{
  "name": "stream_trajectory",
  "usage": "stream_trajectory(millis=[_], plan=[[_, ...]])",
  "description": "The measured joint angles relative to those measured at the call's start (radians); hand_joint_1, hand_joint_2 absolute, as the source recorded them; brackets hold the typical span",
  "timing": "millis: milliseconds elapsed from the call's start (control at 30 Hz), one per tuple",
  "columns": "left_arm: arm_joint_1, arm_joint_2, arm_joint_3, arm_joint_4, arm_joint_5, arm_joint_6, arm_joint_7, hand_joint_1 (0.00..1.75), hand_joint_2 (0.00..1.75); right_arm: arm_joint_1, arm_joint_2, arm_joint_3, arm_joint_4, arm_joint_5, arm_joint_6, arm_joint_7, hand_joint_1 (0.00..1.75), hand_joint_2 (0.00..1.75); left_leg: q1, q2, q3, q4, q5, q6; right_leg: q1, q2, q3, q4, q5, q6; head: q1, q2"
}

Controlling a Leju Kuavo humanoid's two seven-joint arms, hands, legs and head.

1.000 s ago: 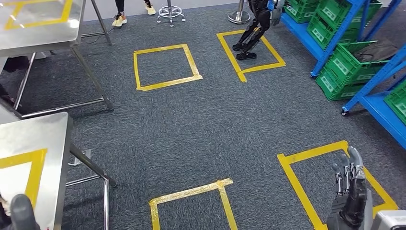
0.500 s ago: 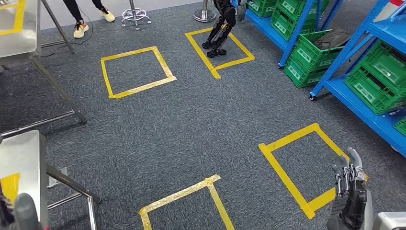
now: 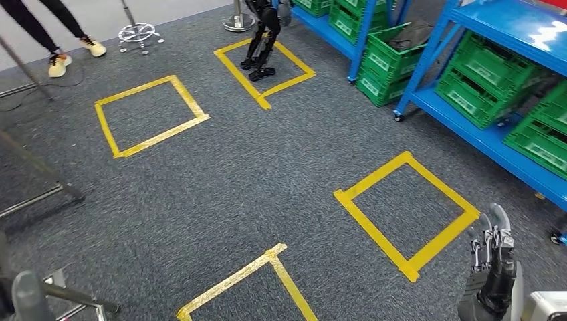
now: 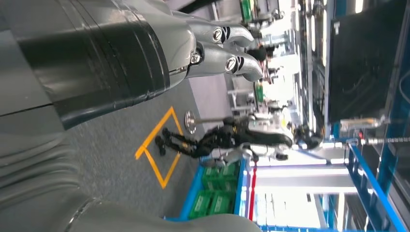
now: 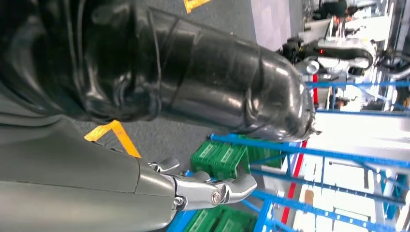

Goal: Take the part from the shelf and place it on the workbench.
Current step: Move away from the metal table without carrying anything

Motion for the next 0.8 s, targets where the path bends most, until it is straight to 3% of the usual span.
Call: stream_trajectory(millis=[33,67,133,200,267,300,367,433,500,533,600,667,733,800], plan=[[0.000,0.000,0.000,0.000,0.001,0.000,0.000,0.00,0.00,0.000,0.000,0.000,0.001,0.000,0.000,0.000,0.00,0.00,0.000,-0.001,-0.003,-0.006,0.018,0.001,0.001,0.013,0.000,0.003,-0.002,0.000,-0.003,0.000],[0.000,0.000,0.000,0.000,0.001,0.000,0.000,0.00,0.00,0.000,0.000,0.000,0.002,0.000,0.000,0.000,0.00,0.00,0.000,-0.005,0.012,-0.049,0.052,0.002,0.000,0.026,0.001,0.008,-0.005,0.002,-0.006,0.000],[-0.002,0.001,0.000,0.001,0.002,0.000,-0.001,0.00,0.00,0.000,0.000,0.000,0.003,0.000,0.000,0.000,0.00,0.00,0.003,-0.040,0.064,-0.171,0.110,0.005,-0.001,0.052,-0.001,0.022,-0.015,0.010,-0.013,0.000],[-0.003,0.001,0.000,0.001,0.003,0.000,-0.002,0.00,0.00,-0.001,0.001,0.000,0.004,0.000,0.000,0.000,0.00,0.00,0.003,-0.072,0.097,-0.236,0.119,0.009,-0.004,0.072,-0.010,0.033,-0.020,0.021,-0.017,0.000],[-0.004,0.001,0.000,0.001,0.004,0.000,-0.003,0.00,0.00,-0.001,0.001,0.000,0.004,0.000,0.000,0.000,0.00,0.00,-0.001,-0.066,0.106,-0.244,0.117,0.018,-0.009,0.091,-0.021,0.033,-0.016,0.034,-0.017,0.000],[-0.006,0.001,0.000,0.001,0.004,0.000,-0.003,0.00,0.00,0.000,0.002,0.000,0.004,0.001,0.000,0.000,0.00,0.00,-0.001,-0.056,0.111,-0.249,0.120,0.023,-0.010,0.088,-0.027,0.036,-0.017,0.040,-0.017,0.000],[-0.007,0.001,0.000,0.000,0.004,0.000,-0.004,0.00,0.00,-0.001,0.002,0.000,0.004,0.002,0.000,0.000,0.00,0.00,0.001,-0.034,0.118,-0.260,0.123,0.034,-0.008,0.045,-0.054,0.080,-0.040,0.050,-0.007,0.000],[-0.007,0.001,0.000,0.000,0.004,0.000,-0.004,0.00,0.00,-0.004,0.002,0.000,0.004,0.004,0.000,0.000,0.00,0.00,-0.002,-0.009,0.121,-0.263,0.122,0.040,-0.010,-0.006,-0.114,0.197,-0.093,0.058,0.006,0.000],[-0.007,0.001,0.000,0.000,0.004,0.000,-0.004,0.00,0.00,-0.004,0.003,0.000,0.005,0.006,0.000,0.002,0.00,0.00,-0.006,0.016,0.123,-0.263,0.117,0.044,-0.014,-0.020,-0.172,0.303,-0.123,0.062,0.011,0.000],[-0.007,0.001,0.000,0.000,0.003,0.000,-0.004,0.00,0.00,-0.004,0.003,0.000,0.005,0.008,0.000,0.002,0.00,0.00,-0.008,0.028,0.125,-0.263,0.115,0.044,-0.015,-0.023,-0.177,0.309,-0.112,0.062,0.013,0.000],[-0.008,0.001,0.000,0.000,0.002,0.000,-0.004,0.00,0.00,-0.004,0.003,0.000,0.006,0.009,0.000,0.004,0.00,0.00,-0.009,0.050,0.134,-0.263,0.107,0.042,-0.014,-0.038,-0.129,0.208,-0.047,0.057,0.018,0.000],[-0.008,0.001,0.000,0.000,0.001,0.000,-0.004,0.00,0.00,-0.005,0.003,0.000,0.005,0.009,0.000,0.004,0.00,0.00,-0.011,0.067,0.142,-0.263,0.099,0.036,-0.004,-0.074,-0.062,0.082,-0.006,0.045,0.024,0.000],[-0.009,0.001,0.000,0.000,0.000,0.000,-0.004,0.00,0.00,-0.006,0.003,0.000,0.005,0.009,0.000,0.004,0.00,0.00,-0.014,0.083,0.144,-0.265,0.094,0.028,0.006,-0.087,-0.036,0.039,-0.007,0.033,0.025,0.000],[-0.011,0.001,0.000,0.000,-0.002,-0.001,-0.003,0.00,0.00,-0.005,0.004,0.000,0.005,0.010,0.000,0.004,0.00,0.00,-0.013,0.094,0.150,-0.268,0.090,0.019,0.006,-0.069,-0.030,0.028,-0.002,0.021,0.024,0.000]])
